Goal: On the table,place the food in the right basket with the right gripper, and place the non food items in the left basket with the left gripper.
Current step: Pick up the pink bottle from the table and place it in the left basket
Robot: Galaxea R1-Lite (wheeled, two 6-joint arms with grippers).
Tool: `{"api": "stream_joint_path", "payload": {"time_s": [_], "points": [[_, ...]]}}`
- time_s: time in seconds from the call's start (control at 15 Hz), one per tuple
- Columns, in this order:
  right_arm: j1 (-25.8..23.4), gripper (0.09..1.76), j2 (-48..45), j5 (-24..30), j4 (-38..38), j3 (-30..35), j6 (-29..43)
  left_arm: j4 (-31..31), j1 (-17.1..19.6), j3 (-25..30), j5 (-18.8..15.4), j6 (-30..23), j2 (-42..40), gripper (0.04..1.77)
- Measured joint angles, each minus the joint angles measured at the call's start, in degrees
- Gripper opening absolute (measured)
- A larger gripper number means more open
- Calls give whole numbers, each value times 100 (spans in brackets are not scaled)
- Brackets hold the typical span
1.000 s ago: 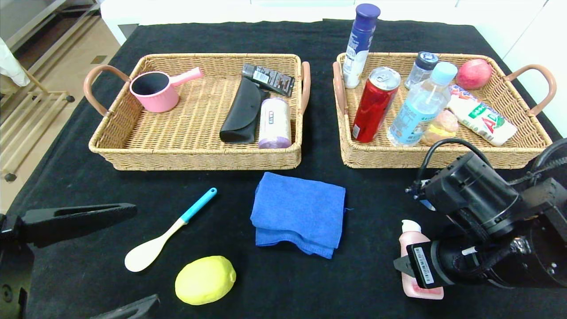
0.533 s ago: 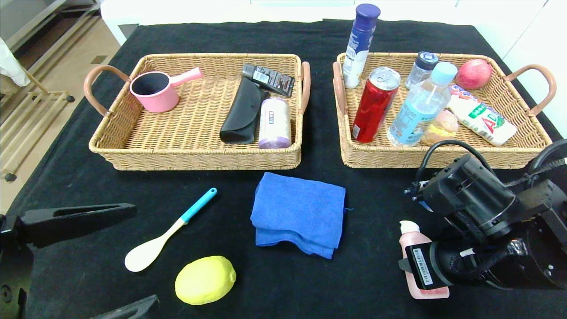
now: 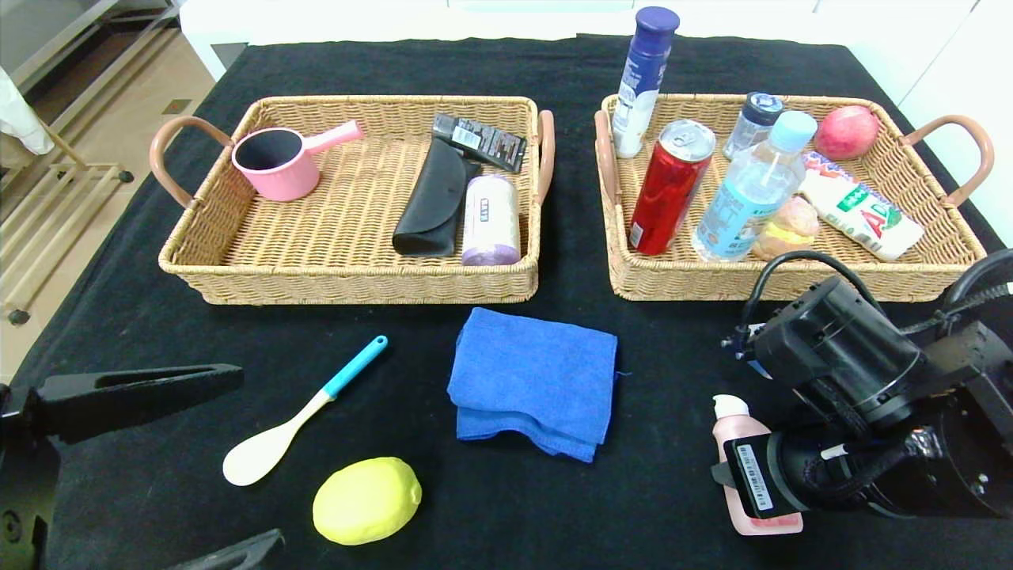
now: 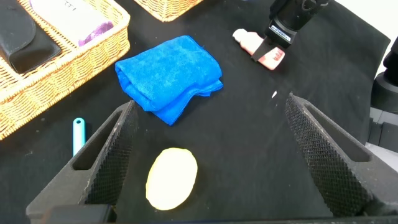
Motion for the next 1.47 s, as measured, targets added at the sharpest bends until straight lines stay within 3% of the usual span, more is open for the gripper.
{"api": "stream_joint_path", "payload": {"time_s": [0.4,0.73,1.27,1.47], "points": [[284,85,-450,-61,194,-133,-28,28,0,-9,0,-1,-17,172],[719,85,-631,-85,212,-656,-343,34,-2,-9,-2,0,-17,172],[1113,85,380,-100,129,-2759,-912,-16,9,-11,0,0,-44,172],[1147,85,872,-96,-479,-3296,-1235,-11,9,-9,0,13,-72,172]]}}
